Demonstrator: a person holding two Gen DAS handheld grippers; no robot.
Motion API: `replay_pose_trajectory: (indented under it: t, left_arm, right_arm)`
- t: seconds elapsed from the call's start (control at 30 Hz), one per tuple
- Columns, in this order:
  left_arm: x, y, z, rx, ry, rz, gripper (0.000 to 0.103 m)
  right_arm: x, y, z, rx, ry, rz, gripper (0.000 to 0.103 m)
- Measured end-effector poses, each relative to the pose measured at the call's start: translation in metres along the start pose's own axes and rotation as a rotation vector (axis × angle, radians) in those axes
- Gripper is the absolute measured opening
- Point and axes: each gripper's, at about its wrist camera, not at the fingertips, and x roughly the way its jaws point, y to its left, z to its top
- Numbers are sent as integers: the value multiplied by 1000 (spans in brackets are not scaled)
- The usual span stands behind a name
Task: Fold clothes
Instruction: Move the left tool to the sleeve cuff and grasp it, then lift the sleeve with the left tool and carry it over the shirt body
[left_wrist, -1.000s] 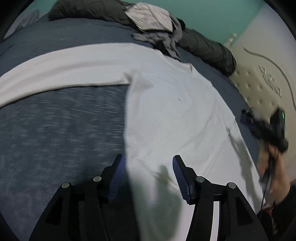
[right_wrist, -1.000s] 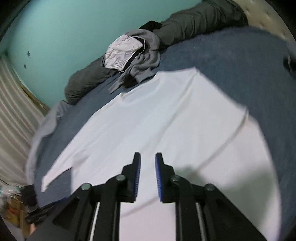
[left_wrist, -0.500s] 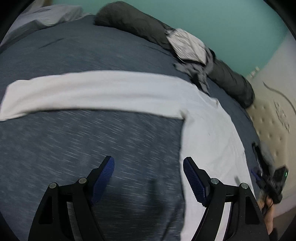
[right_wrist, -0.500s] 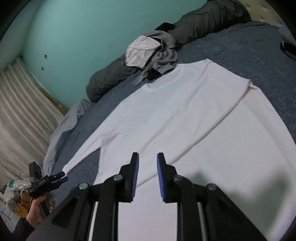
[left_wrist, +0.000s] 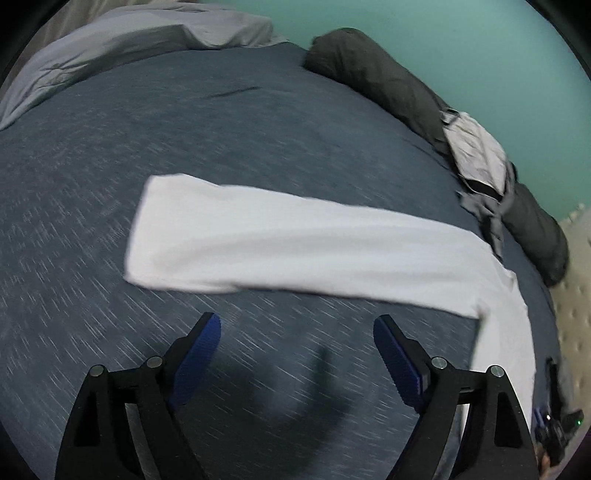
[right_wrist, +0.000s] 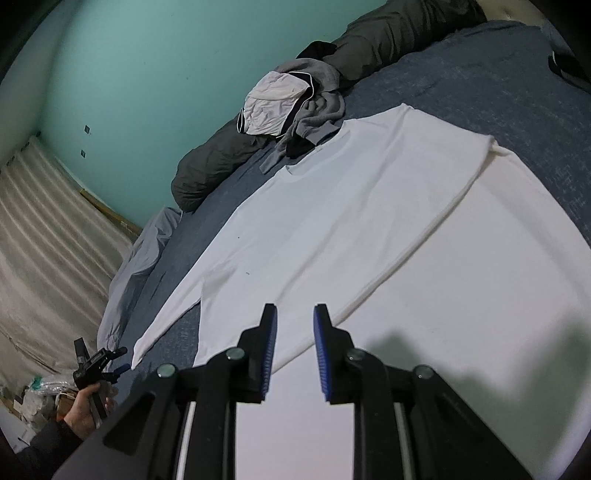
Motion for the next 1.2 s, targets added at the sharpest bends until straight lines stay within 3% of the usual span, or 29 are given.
replay_pose_trajectory:
  t: [0.4, 0.5, 0.67, 0.8, 0.97, 1.0, 1.03, 1.1, 1.2]
  left_arm:
    - [23, 66, 33, -107, -16, 179, 90]
    - [24, 77, 34, -134, -24, 191, 90]
    - [28, 69, 33, -92, -24, 203, 90]
    - [34, 59, 34, -57, -20, 193, 65]
    - [38, 53, 36, -53, -21, 194, 62]
    - [38, 51, 36, -48, -23, 192, 51]
    - [39, 49, 36, -37, -23, 190, 34]
    - [40, 43, 37, -11, -18, 187, 16]
    - [38, 34, 39, 17, -20, 181, 8]
  right_arm:
    - [11, 3, -3, -23, 25, -5, 19]
    - [13, 1, -2, -25, 25, -8, 19]
    - [15, 0, -4, -22, 29, -13, 19]
    - [14, -1, -4, -21, 30, -13, 19]
    - [13, -2, -4, -12, 28, -12, 19]
    - [14, -3, -4, -10, 27, -12, 19]
    - [14, -3, -4, -9, 27, -13, 19]
    - [14, -3, -5, -8, 27, -12, 20]
    - [14, -2, -6, -5, 28, -10, 20]
